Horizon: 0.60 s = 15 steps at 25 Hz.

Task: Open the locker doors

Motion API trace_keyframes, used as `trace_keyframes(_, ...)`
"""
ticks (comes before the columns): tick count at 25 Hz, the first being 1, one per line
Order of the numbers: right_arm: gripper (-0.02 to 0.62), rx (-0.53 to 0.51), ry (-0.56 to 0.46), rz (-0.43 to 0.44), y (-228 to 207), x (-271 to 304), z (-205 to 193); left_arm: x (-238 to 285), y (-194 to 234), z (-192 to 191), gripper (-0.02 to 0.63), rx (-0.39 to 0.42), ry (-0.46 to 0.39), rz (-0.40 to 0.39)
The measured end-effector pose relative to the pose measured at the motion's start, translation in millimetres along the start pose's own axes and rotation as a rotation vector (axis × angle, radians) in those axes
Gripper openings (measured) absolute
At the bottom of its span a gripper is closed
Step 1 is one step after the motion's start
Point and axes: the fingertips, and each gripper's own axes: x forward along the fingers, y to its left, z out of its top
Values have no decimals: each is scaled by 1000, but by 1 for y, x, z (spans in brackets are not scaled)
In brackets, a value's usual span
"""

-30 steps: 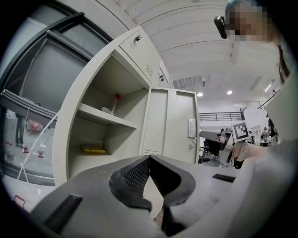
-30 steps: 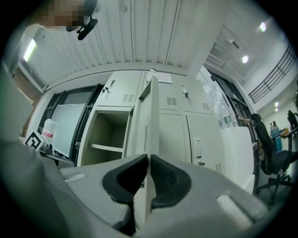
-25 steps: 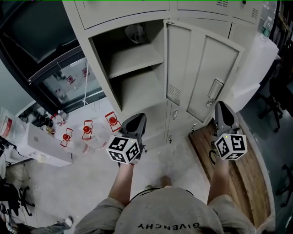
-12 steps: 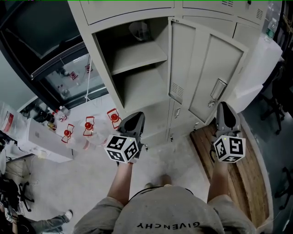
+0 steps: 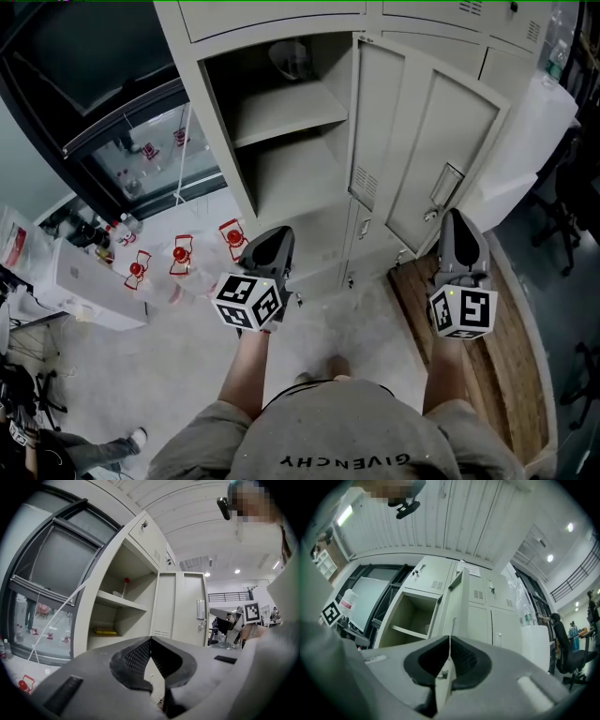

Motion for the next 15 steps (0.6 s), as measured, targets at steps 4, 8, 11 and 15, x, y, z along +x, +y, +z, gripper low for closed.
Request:
trace_keyframes(4, 9, 2, -2, 34, 16, 2, 3, -6, 4, 1, -2, -2, -3, 7)
trace_keyframes(8, 9, 40, 3, 78, 36, 5, -1, -14, 12, 2, -2, -1, -8, 25)
trace_keyframes(11, 9, 67, 12, 117, 54, 9, -6, -23, 20, 3, -2, -2, -12, 46)
trace_keyframes(15, 9, 97, 20, 175, 77, 16, -12, -34, 31, 6, -2, 0, -20, 78)
